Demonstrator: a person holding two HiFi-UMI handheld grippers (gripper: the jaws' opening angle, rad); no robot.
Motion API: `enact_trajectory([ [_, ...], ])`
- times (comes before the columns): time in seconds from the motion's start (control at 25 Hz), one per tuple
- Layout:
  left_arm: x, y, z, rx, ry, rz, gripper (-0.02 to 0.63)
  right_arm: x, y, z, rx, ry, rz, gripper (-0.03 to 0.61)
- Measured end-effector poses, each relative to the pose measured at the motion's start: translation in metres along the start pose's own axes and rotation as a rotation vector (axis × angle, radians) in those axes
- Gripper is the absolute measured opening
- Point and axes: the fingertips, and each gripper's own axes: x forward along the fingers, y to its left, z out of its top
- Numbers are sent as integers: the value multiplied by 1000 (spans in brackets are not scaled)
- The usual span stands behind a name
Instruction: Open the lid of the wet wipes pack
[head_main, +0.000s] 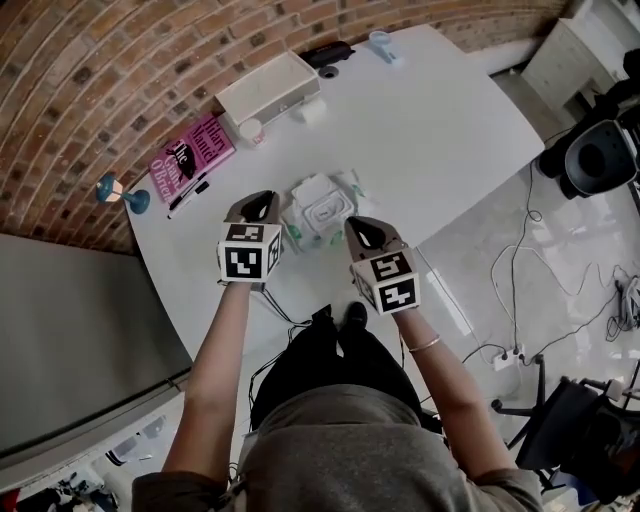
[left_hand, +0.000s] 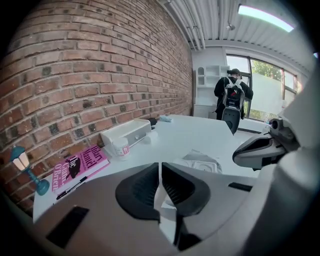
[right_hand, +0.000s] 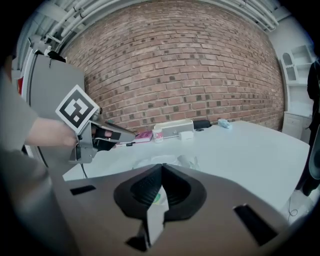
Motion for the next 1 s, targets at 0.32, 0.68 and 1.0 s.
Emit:
enact_trajectory([
  [0.32,-40,13,-7,-134,-85,61,32,-11,4,21,-1,-27,26,8],
  [0.68,-74,36,-28,-269,-143,151,29,-18,7,46,-11,-78,30,8],
  [1.0,-98,41,-28,-283,-218,190,29,-24,11,58,-15,-108,30,5],
])
